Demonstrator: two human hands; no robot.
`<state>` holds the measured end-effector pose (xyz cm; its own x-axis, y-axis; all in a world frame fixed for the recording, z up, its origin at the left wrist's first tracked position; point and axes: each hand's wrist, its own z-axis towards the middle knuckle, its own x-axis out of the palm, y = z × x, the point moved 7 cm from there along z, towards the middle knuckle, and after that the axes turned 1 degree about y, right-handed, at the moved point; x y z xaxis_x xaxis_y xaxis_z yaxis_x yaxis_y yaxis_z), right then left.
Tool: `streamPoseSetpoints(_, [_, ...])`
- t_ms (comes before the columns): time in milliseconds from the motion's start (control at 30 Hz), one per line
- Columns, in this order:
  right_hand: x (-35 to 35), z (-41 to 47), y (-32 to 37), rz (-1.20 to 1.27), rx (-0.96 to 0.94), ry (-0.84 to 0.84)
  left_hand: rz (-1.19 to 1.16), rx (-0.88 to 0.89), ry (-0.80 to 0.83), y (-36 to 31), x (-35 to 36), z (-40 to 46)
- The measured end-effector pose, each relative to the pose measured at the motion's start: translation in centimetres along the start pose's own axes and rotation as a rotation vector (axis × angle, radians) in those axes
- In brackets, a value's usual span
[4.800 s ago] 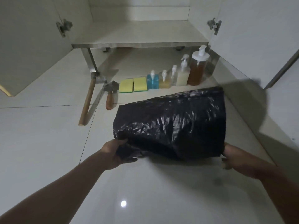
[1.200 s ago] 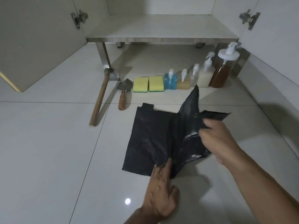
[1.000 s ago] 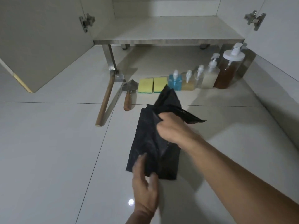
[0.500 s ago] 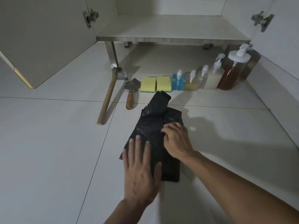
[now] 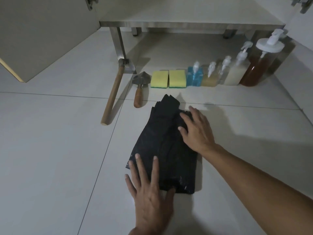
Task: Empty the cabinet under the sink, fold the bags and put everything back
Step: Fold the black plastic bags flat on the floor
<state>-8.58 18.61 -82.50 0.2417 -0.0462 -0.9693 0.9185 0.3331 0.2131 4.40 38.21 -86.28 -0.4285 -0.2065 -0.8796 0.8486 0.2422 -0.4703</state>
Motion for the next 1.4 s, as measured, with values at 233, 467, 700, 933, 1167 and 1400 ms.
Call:
streamPoseSetpoints(233, [-2.3,-10.2,4.5,0.217,-0.193,0.19,-0.114,-0.355,0.087,2.7,-0.5,0.7])
streamPoseSetpoints(467, [-1.5,-12.3,2.9,0.117,-0.423,0.06,-0.123,-0.392,0.126,2.9,-0.9,0.6])
streamPoseSetpoints(700, [-1.9,-12.3,0.7,0.426,-0.078,0.08,-0.188,0.035,-0.07,-1.4,-3.9,0.9])
streamPoseSetpoints(933, [-0.7,-6.7,-3.0,0.521,0.689,0.159,0.053,-0.367,0.158,0.2,-2.7,7.5])
streamPoseSetpoints(1167, [-0.1,-0.6,-3.6,0.809,0.853,0.2,0.002,-0.448,0.265,0.4,-2.9,7.5])
streamPoseSetpoints(1400, [-1.5,0.8,-3.2,0.979,0.839,0.119,-0.62,-0.75,0.462,1.2,-2.8,9.0])
